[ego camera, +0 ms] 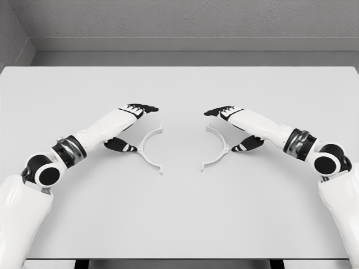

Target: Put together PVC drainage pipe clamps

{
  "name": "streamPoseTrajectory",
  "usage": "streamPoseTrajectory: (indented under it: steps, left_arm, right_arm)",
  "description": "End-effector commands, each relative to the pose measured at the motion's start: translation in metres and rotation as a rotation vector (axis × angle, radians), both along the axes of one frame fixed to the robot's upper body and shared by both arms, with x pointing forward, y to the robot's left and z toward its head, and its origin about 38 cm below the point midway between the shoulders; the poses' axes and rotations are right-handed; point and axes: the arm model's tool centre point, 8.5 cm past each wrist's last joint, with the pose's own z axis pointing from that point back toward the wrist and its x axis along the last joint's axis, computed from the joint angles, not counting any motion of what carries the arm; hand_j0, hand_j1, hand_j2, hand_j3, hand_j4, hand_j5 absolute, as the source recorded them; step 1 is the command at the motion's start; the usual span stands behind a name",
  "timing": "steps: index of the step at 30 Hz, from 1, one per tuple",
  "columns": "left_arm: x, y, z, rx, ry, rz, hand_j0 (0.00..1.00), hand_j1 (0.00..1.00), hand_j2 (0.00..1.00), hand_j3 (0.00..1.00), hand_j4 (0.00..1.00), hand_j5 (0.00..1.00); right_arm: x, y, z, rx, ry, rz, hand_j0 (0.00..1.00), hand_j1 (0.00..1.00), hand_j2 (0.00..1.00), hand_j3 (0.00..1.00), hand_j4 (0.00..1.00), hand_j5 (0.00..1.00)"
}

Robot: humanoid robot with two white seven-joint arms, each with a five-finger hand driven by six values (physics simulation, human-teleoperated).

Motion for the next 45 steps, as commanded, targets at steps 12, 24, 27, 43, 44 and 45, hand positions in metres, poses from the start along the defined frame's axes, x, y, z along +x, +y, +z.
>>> streamPoseTrajectory:
  steps: [12,24,27,43,44,45]
  left_arm:
    - [-0.002,-0.016,0.000,-0.033,0.002,-0.024,1.00,1.00,1.00,1.00,1.00,1.00]
    - [-0.002,-0.019,-0.001,-0.039,0.003,-0.025,1.00,1.00,1.00,1.00,1.00,1.00]
    - [-0.002,-0.022,-0.002,-0.032,0.002,-0.026,1.00,1.00,1.00,1.00,1.00,1.00]
    - [0.001,-0.022,0.000,-0.036,-0.005,-0.012,1.00,1.00,1.00,1.00,1.00,1.00]
    - [0.001,-0.021,-0.001,-0.035,-0.002,-0.011,1.00,1.00,1.00,1.00,1.00,1.00]
    - [0.003,-0.021,0.000,-0.035,-0.003,-0.008,1.00,1.00,1.00,1.00,1.00,1.00]
  right_arm:
    - [0.000,0.008,0.002,0.023,-0.005,0.011,1.00,1.00,1.00,1.00,1.00,1.00]
    - [-0.001,0.010,0.002,0.027,-0.006,0.014,1.00,1.00,1.00,1.00,1.00,1.00]
    - [-0.002,0.011,0.004,0.029,-0.011,0.017,1.00,1.00,1.00,1.00,1.00,1.00]
    - [-0.002,0.011,0.005,0.041,-0.014,0.012,1.00,1.00,1.00,1.00,1.00,1.00]
    - [-0.002,0.010,0.005,0.040,-0.015,0.011,1.00,1.00,1.00,1.00,1.00,1.00]
    - [-0.001,0.009,0.006,0.039,-0.016,0.009,1.00,1.00,1.00,1.00,1.00,1.00]
